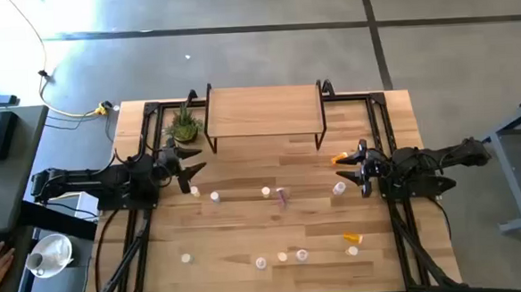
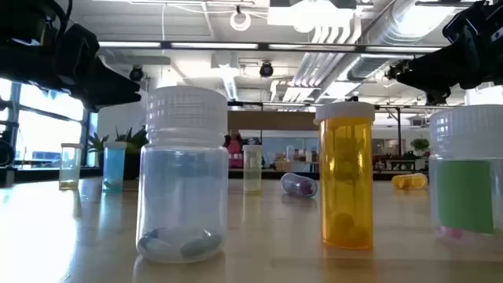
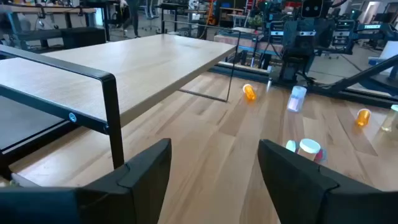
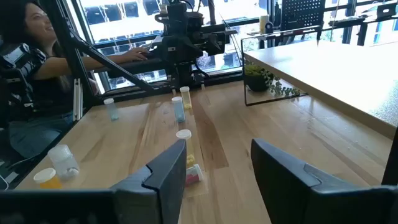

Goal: Pick and place medicine bottles onto shelf by color

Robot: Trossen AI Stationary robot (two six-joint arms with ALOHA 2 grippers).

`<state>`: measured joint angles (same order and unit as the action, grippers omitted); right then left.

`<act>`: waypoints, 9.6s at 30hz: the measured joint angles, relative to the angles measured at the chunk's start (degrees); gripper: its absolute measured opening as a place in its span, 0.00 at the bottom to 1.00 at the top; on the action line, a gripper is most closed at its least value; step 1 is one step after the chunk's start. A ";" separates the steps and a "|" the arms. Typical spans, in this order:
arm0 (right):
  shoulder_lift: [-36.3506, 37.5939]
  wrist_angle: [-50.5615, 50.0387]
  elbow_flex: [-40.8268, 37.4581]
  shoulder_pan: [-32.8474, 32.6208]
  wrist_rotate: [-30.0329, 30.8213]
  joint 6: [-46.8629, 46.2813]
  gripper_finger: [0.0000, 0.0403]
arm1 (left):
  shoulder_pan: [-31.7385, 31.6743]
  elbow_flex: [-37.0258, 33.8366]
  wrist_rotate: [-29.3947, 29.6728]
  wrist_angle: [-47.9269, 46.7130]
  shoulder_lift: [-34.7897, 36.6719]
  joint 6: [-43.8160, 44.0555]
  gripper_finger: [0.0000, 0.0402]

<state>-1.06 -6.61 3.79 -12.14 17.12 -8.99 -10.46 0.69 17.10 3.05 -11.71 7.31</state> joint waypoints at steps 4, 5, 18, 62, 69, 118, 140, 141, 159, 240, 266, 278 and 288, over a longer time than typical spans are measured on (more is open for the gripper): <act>0.01 0.00 0.00 -0.01 -0.01 0.00 0.43 | -0.01 0.02 0.00 0.00 0.00 0.00 0.57; 0.02 0.00 -0.02 -0.02 0.00 0.00 0.43 | 0.00 0.00 0.00 0.00 0.00 0.00 0.57; 0.00 0.00 0.00 -0.02 0.00 0.00 0.43 | -0.02 0.00 0.00 0.00 0.00 0.00 0.57; 0.00 0.00 -0.02 -0.02 -0.02 0.00 0.43 | -0.02 0.00 0.00 0.00 -0.01 0.00 0.57; 0.00 0.00 -0.01 -0.01 -0.02 0.00 0.43 | 0.00 0.00 0.00 0.00 0.00 0.00 0.57; 0.02 0.00 -0.01 0.00 0.00 0.00 0.43 | -0.01 0.01 0.00 0.00 -0.01 0.00 0.57; 0.00 0.00 -0.02 0.00 0.00 0.00 0.43 | -0.01 0.00 0.00 0.00 -0.01 0.00 0.57; 0.01 0.00 -0.01 0.00 -0.02 0.00 0.43 | 0.00 0.00 0.00 0.00 -0.02 0.00 0.57; 0.00 0.00 0.00 -0.01 0.00 0.00 0.43 | -0.02 0.00 0.00 0.20 0.00 0.00 0.57; 0.01 0.00 -0.01 -0.01 -0.02 0.00 0.43 | 9.16 44.76 -8.47 -63.21 -36.33 32.13 0.57; 0.00 -0.42 0.00 -0.01 -0.02 0.00 0.43 | 11.74 44.72 -10.38 -63.15 -57.98 47.17 0.57; 0.00 -0.42 0.00 -0.01 -0.02 0.00 0.43 | 11.74 44.72 -10.23 -62.61 -62.91 46.99 0.57; 0.00 -0.42 0.00 0.00 -0.02 0.00 0.43 | 11.74 44.70 -10.27 -61.99 -66.34 45.90 0.57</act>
<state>-1.06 -7.03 3.79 -12.14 17.10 -8.99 1.28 45.39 6.83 -58.94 -78.04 53.21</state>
